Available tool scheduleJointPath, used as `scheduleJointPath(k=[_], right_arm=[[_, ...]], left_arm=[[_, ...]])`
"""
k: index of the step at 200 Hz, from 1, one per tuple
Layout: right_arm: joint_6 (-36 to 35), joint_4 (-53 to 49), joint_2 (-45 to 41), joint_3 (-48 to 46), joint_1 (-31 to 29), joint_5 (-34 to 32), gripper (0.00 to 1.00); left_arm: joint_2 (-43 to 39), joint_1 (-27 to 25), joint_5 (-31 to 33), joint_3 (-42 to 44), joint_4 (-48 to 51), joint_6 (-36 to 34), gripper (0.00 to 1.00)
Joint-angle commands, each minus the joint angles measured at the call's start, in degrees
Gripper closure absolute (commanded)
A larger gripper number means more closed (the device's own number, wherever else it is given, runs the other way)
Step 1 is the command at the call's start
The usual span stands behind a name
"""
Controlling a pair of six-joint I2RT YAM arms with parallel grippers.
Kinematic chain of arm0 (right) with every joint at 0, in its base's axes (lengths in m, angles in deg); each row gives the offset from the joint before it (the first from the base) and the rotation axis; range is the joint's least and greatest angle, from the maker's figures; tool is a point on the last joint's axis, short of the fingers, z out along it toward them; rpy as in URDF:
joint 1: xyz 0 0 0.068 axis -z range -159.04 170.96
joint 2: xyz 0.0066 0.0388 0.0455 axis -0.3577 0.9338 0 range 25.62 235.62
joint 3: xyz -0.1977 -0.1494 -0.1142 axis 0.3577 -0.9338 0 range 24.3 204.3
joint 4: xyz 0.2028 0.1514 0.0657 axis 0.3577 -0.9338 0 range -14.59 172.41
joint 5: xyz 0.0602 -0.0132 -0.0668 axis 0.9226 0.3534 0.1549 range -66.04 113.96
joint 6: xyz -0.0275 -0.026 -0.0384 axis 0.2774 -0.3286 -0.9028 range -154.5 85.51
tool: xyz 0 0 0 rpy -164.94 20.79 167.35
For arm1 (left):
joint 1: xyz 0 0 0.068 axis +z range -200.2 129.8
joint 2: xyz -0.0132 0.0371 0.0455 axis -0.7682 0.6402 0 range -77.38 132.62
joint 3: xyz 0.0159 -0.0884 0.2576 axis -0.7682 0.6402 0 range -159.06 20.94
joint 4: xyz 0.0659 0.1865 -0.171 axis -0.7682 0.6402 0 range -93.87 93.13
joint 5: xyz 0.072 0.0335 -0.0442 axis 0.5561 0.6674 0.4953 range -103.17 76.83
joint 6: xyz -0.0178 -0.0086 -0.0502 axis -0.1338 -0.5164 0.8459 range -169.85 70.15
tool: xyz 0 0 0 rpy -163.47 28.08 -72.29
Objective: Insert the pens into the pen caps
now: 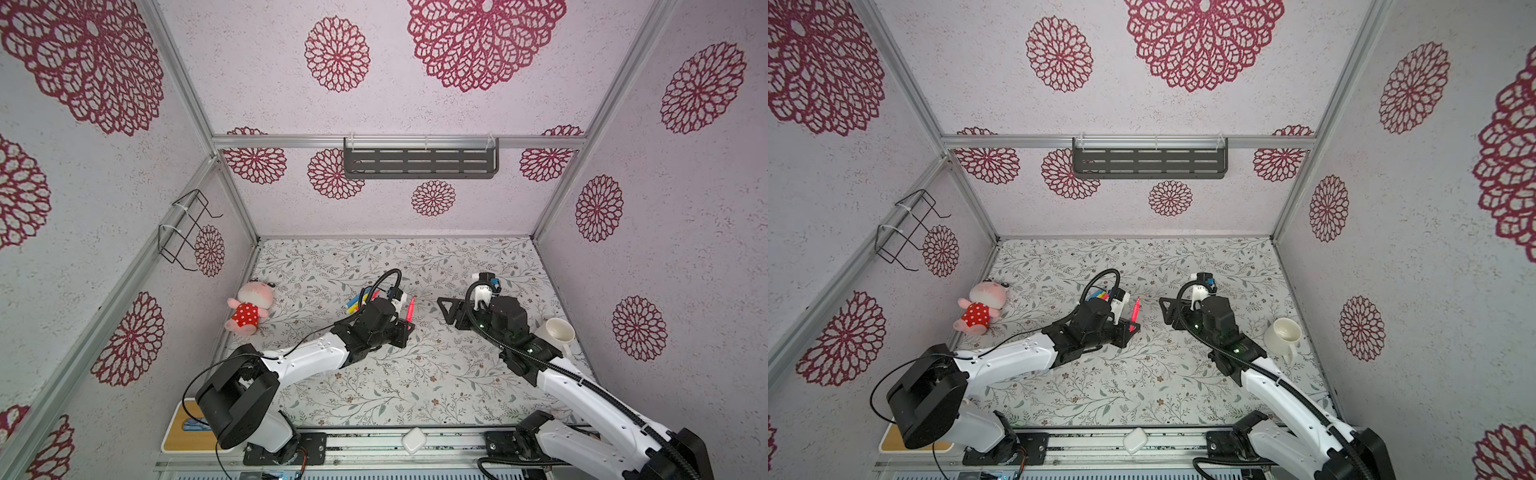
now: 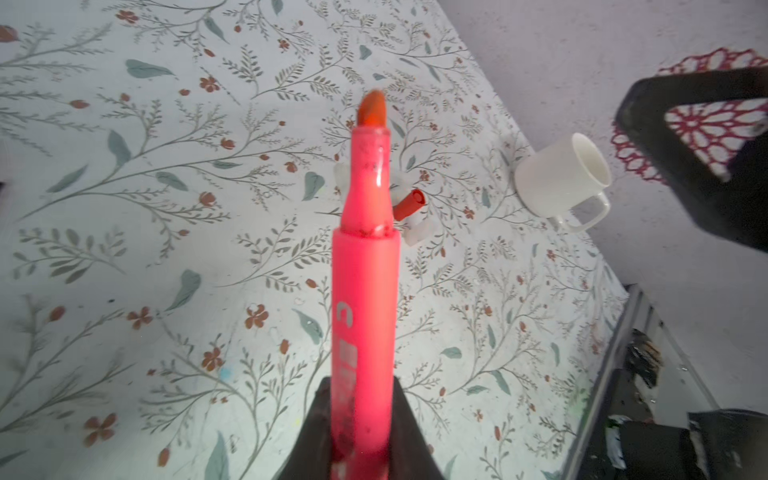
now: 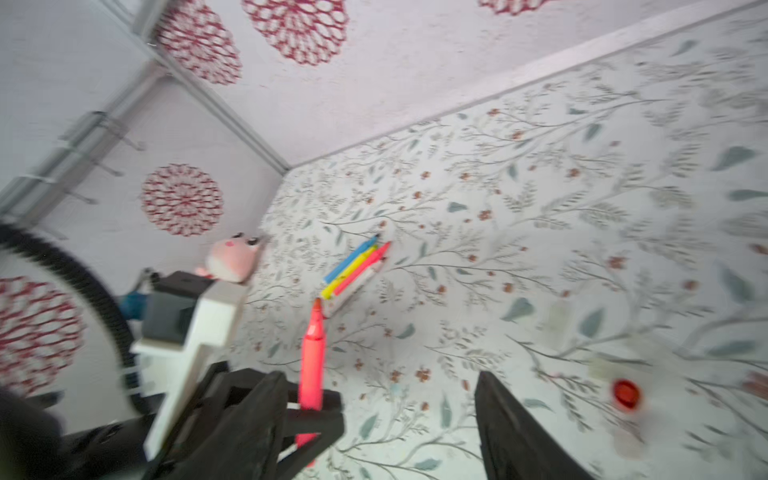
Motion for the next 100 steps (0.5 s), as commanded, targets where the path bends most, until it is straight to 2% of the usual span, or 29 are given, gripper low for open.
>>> scheduleJointPath(k=[1, 53, 100], right_arm=[[-2.69, -13.66, 0.32, 2.2, -0.02, -13.54, 0.27], [-2.73, -17.38, 6.62, 2.21, 0.27, -15.22, 0.35], [-4.78, -17.47, 14.04, 4.51, 1.36, -15.24, 0.36]], left_arm=[[0.2, -1.17, 4.32, -1.88, 4.41, -2.64, 1.0], [1.16, -3.88, 1.54, -0.29, 2.09, -5.15, 1.0], [1.48, -4.36, 0.24, -0.12, 1.49, -5.46, 1.0]])
